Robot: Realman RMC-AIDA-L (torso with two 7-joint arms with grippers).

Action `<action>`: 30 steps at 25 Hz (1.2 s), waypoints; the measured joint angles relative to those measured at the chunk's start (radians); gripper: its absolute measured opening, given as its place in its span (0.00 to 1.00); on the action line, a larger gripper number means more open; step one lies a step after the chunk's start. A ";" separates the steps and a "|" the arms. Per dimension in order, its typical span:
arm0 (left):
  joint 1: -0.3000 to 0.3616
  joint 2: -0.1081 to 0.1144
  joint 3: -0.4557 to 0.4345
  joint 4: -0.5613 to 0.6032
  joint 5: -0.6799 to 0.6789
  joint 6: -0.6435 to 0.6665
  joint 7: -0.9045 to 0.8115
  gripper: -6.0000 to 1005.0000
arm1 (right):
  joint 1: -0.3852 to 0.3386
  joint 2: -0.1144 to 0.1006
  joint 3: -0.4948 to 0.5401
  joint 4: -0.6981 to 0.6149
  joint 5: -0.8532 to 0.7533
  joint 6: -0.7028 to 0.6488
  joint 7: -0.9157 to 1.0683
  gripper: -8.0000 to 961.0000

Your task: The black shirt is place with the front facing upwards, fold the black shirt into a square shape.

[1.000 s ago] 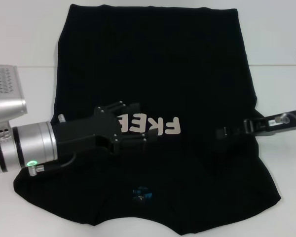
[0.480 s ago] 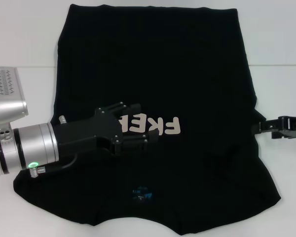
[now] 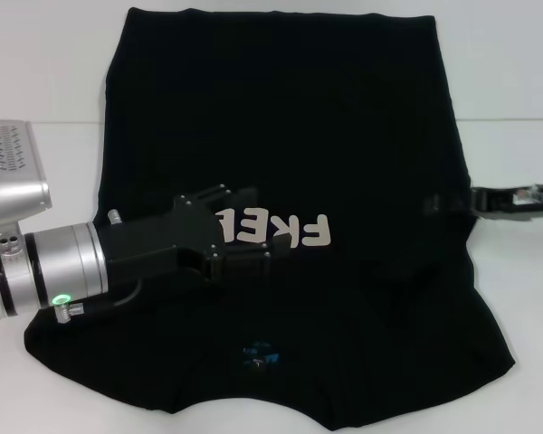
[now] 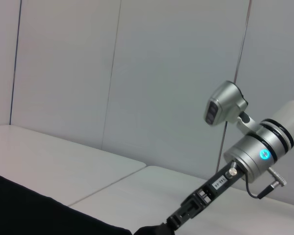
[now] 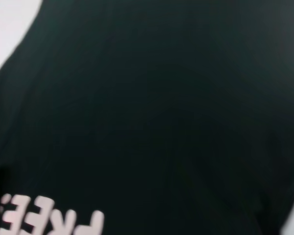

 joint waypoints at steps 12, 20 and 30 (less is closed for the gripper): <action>0.012 0.006 -0.001 0.000 -0.036 -0.001 -0.003 0.89 | 0.086 0.018 -0.003 0.003 0.171 -0.008 -0.079 0.86; 0.029 0.008 -0.008 0.002 -0.049 0.001 -0.003 0.89 | 0.104 0.020 -0.004 0.001 0.172 -0.018 -0.133 0.86; 0.061 0.059 -0.066 0.009 -0.059 0.037 -0.163 0.89 | 0.010 0.011 0.009 0.009 0.343 -0.145 -0.356 0.86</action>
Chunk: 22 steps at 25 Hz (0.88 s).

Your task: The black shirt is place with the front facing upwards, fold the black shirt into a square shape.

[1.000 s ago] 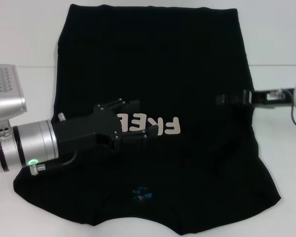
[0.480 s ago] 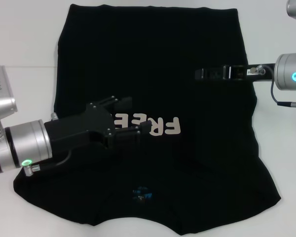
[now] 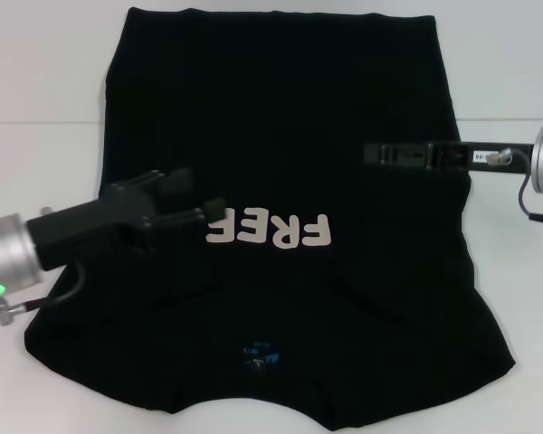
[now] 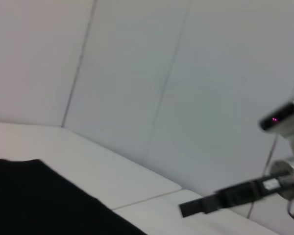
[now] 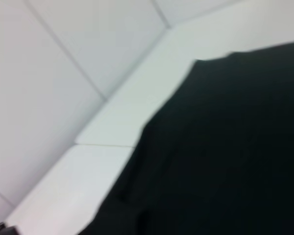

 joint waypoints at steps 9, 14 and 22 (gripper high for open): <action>0.079 0.077 -0.011 0.075 0.027 0.020 -0.187 0.88 | -0.055 0.041 -0.010 0.016 0.105 -0.062 -0.248 0.97; 0.132 0.114 -0.014 0.131 0.114 0.014 -0.242 0.88 | -0.047 0.049 -0.040 0.032 0.091 -0.084 -0.319 0.98; 0.180 0.117 -0.086 0.211 0.309 0.017 -0.250 0.88 | -0.045 0.051 -0.129 0.032 0.092 -0.175 -0.458 0.98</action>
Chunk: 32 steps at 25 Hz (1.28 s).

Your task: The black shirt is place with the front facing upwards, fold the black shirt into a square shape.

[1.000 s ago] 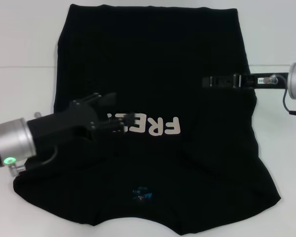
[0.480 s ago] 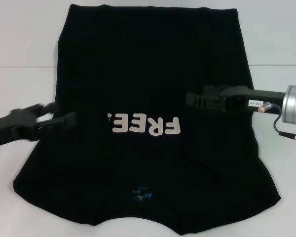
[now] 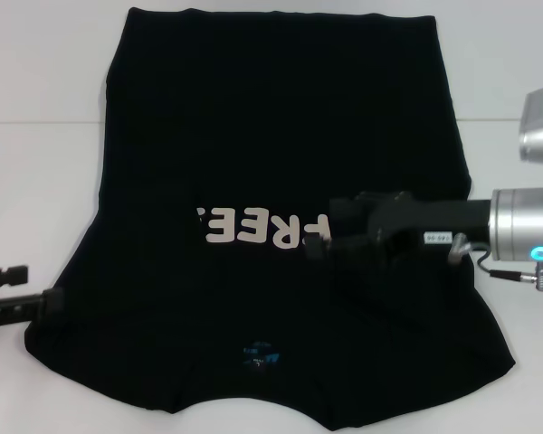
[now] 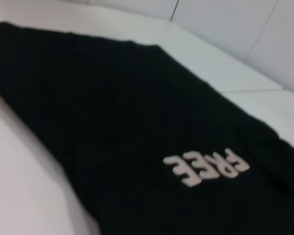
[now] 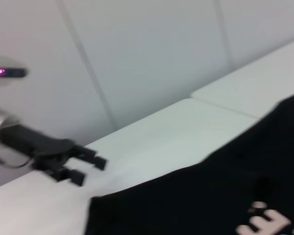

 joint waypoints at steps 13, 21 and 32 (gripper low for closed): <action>-0.013 0.005 -0.028 -0.008 0.179 -0.001 -0.072 0.88 | 0.013 -0.001 -0.006 -0.004 0.013 -0.074 -0.035 0.98; -0.036 -0.006 -0.022 -0.024 0.233 -0.028 -0.078 0.88 | 0.015 -0.005 0.015 -0.003 0.015 -0.074 -0.034 0.98; -0.052 -0.010 -0.013 -0.041 0.257 -0.033 -0.076 0.88 | 0.013 -0.003 0.039 -0.002 0.016 -0.082 -0.034 0.98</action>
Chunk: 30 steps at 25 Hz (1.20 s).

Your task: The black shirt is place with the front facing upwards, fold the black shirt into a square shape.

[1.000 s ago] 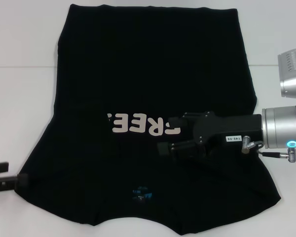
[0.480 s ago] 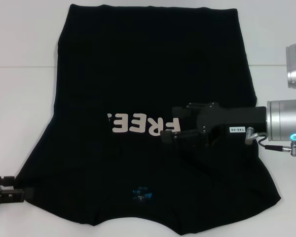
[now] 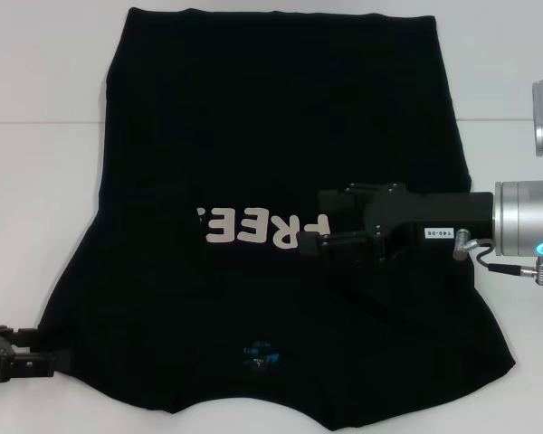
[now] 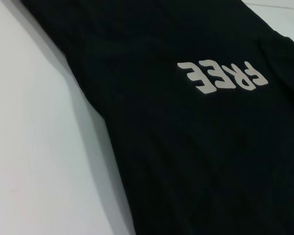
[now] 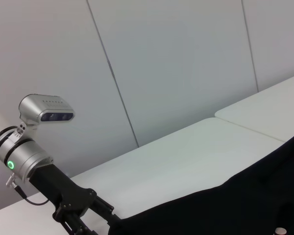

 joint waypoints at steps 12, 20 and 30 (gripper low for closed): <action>0.005 0.007 -0.032 0.040 0.000 -0.008 -0.016 0.88 | -0.011 0.001 0.000 0.002 0.022 0.002 -0.002 0.98; 0.004 0.005 -0.025 0.041 0.027 -0.009 -0.023 0.88 | -0.013 -0.002 0.008 0.009 0.023 0.004 -0.009 0.98; -0.009 0.001 -0.022 0.040 0.052 0.002 -0.017 0.88 | -0.012 -0.002 0.023 0.009 0.024 0.000 -0.011 0.98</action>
